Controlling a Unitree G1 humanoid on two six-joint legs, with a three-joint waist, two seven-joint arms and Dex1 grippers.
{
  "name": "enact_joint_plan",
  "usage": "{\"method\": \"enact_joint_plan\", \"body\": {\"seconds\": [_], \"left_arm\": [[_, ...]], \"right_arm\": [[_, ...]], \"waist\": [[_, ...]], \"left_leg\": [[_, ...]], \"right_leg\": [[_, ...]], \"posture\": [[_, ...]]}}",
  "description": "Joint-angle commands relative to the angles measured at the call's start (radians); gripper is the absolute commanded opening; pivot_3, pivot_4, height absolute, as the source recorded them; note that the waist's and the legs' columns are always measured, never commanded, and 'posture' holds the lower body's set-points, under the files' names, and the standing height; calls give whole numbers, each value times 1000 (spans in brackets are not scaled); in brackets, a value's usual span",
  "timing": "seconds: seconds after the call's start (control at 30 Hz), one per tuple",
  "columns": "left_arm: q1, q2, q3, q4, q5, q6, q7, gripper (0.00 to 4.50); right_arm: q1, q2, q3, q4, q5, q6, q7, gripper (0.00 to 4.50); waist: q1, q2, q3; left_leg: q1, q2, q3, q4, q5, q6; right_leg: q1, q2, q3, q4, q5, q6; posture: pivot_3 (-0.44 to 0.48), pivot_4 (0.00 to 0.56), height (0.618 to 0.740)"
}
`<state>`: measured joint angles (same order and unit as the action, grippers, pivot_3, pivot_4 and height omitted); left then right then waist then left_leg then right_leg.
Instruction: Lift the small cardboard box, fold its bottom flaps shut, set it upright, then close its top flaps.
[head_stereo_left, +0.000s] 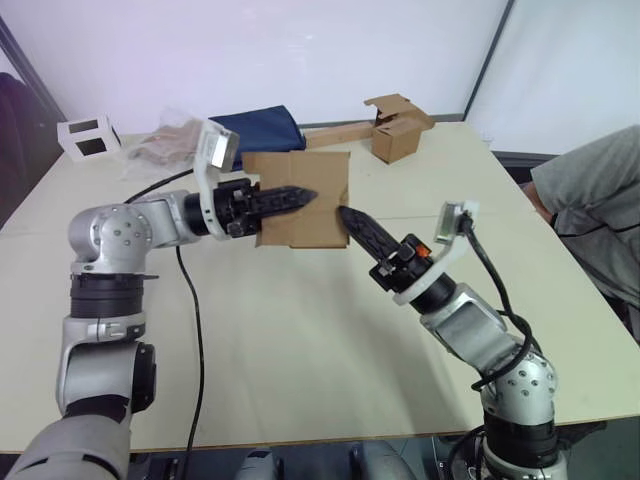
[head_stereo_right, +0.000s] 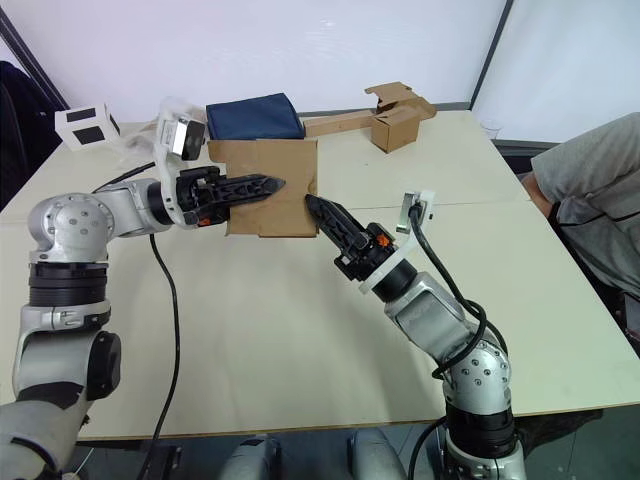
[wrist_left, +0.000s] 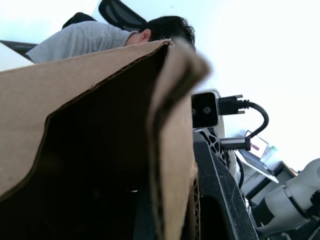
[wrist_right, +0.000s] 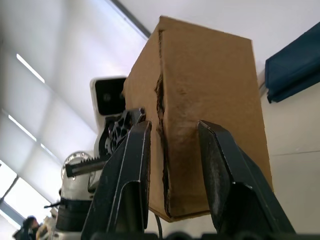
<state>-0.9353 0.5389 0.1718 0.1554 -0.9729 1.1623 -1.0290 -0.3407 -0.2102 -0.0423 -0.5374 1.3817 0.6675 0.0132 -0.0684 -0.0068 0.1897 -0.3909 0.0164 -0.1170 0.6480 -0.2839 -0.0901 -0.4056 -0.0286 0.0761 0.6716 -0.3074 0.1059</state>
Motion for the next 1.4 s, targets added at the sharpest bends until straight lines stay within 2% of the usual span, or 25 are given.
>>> {"method": "enact_joint_plan", "body": {"seconds": [0.03,0.37,0.47,0.5,0.53,0.73,0.9,0.97,1.1,1.27,1.4], "left_arm": [[-15,-14,7,-31,-15,4,25,0],[0,-1,20,-52,-35,13,39,0],[1,-4,22,-53,-37,10,41,0],[1,-4,23,-54,-38,9,42,0],[2,-5,23,-55,-39,9,42,0],[-5,-9,26,-49,-41,5,47,0],[-3,-16,22,-48,-39,3,49,0],[-2,-17,21,-50,-40,4,49,0],[3,-13,20,-56,-39,6,44,0],[-18,1,-4,-40,-20,5,39,0],[-57,28,-80,-18,67,-36,20,0]], "right_arm": [[-35,4,55,-54,60,30,38,1427],[6,-47,-142,-4,205,-49,15,1427],[25,-55,-159,36,187,-62,-3,740],[29,-59,-154,37,178,-57,0,304],[31,-62,-149,34,172,-54,5,96],[12,-50,-69,22,93,-36,14,96],[-32,-72,62,-56,11,19,94,96],[-35,-65,75,-59,-3,16,96,96],[1,-74,2,-47,7,-18,73,96],[122,-211,-146,-66,12,-20,105,96],[175,-311,-243,-108,17,-36,149,96]], "waist": [[0,0,0],[1,0,0],[0,0,0],[0,0,0],[0,0,0],[-1,0,0],[0,0,0],[2,0,0],[1,0,0],[9,-1,0],[20,-1,0]], "left_leg": [[0,0,0,0,0,0],[0,0,0,0,0,0],[0,0,0,0,0,0],[0,0,0,0,0,0],[0,0,0,0,0,0],[0,0,0,0,0,0],[0,0,0,0,0,0],[0,0,0,0,0,0],[0,0,0,0,0,0],[0,0,0,0,0,0],[0,0,0,0,0,0]], "right_leg": [[0,0,0,0,0,0],[0,0,0,0,0,0],[0,0,0,0,0,0],[0,0,0,0,0,0],[0,0,0,0,0,0],[0,0,0,0,0,0],[0,0,0,0,0,0],[0,0,0,0,0,0],[0,0,0,0,0,0],[0,0,0,-1,0,0],[1,0,0,-1,0,0]], "posture": [[0,150,740],[0,150,740],[0,150,740],[0,150,740],[0,150,740],[0,150,740],[0,150,740],[0,150,740],[0,150,740],[0,150,740],[0,150,740]]}}
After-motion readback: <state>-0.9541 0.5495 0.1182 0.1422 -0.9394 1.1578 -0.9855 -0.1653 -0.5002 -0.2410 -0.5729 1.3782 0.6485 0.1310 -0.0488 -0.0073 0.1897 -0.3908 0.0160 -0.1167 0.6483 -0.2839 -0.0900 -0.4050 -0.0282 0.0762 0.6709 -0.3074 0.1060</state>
